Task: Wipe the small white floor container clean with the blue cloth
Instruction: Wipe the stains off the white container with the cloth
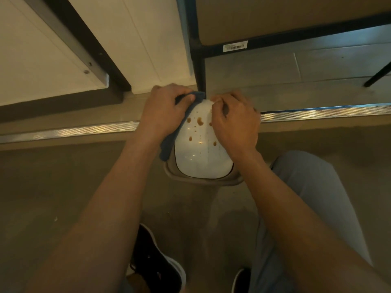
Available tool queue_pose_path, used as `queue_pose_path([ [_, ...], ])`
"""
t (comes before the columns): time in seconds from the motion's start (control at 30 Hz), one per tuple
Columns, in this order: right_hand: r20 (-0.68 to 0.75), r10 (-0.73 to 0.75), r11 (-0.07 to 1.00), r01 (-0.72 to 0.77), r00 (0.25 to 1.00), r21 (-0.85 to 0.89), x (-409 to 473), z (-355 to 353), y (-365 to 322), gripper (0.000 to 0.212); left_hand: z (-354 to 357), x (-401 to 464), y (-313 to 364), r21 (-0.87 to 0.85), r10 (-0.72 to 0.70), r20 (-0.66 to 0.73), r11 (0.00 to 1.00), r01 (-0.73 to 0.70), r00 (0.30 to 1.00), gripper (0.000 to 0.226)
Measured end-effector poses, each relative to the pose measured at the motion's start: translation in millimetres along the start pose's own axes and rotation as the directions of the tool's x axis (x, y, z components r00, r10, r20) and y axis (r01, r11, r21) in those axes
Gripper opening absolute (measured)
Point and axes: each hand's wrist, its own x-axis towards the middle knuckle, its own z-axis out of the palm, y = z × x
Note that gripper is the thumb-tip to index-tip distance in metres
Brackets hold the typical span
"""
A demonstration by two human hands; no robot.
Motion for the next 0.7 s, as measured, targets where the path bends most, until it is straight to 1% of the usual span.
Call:
queue_pose_path([
  [0.07,-0.006,0.001,1.000,-0.001,1.000,-0.010,0.3,-0.1,0.2,0.028,10.3,1.2,6.2,0.112,0.055,0.003,0.992,-0.055,0.998,0.028],
  [0.1,-0.010,-0.001,1.000,0.001,1.000,-0.018,0.2,0.2,0.5,0.028,13.6,-3.8,5.0,0.136,0.090,0.000,0.987,-0.089,0.996,0.029],
  [0.17,-0.016,-0.004,1.000,0.004,1.000,-0.026,-0.3,1.2,1.6,0.026,12.6,-21.7,-4.0,0.115,0.123,-0.030,0.986,-0.119,0.992,0.029],
  [0.27,-0.006,-0.007,1.000,0.007,1.000,-0.007,-1.2,1.8,3.0,0.025,-0.8,-39.5,-18.8,0.016,0.079,-0.113,0.997,-0.078,0.990,0.025],
  [0.33,0.011,-0.012,1.000,0.012,1.000,0.006,-1.0,1.0,3.0,0.026,-2.9,-31.4,-20.5,-0.013,0.020,-0.111,1.000,-0.021,0.994,0.026],
  [0.37,0.015,-0.012,1.000,0.012,1.000,0.010,-0.6,0.4,2.7,0.026,-1.8,-23.0,-17.3,-0.006,-0.011,-0.097,1.000,0.010,0.995,0.026],
  [0.43,0.019,-0.008,1.000,0.008,1.000,0.004,0.4,-0.4,2.6,0.027,6.9,-6.5,-5.6,0.063,-0.042,-0.073,0.997,0.047,0.996,0.026],
  [0.53,0.017,-0.008,1.000,0.009,1.000,-0.006,1.4,0.8,4.3,0.028,22.6,-8.8,9.3,0.157,0.049,-0.073,0.987,-0.037,0.996,0.030],
  [0.6,0.009,-0.016,1.000,0.016,1.000,0.000,1.1,2.0,5.7,0.031,23.8,-26.1,2.4,0.147,0.108,-0.094,0.985,-0.093,0.990,0.032],
  [0.63,0.012,-0.015,1.000,0.015,1.000,0.002,0.5,1.9,5.6,0.031,20.8,-34.6,-5.1,0.115,0.111,-0.123,0.989,-0.097,0.986,0.031],
  [0.7,0.029,-0.008,1.000,0.008,1.000,0.001,-0.2,2.1,5.1,0.030,10.8,-42.8,-17.0,0.034,0.050,-0.154,0.998,-0.045,0.987,0.029],
])
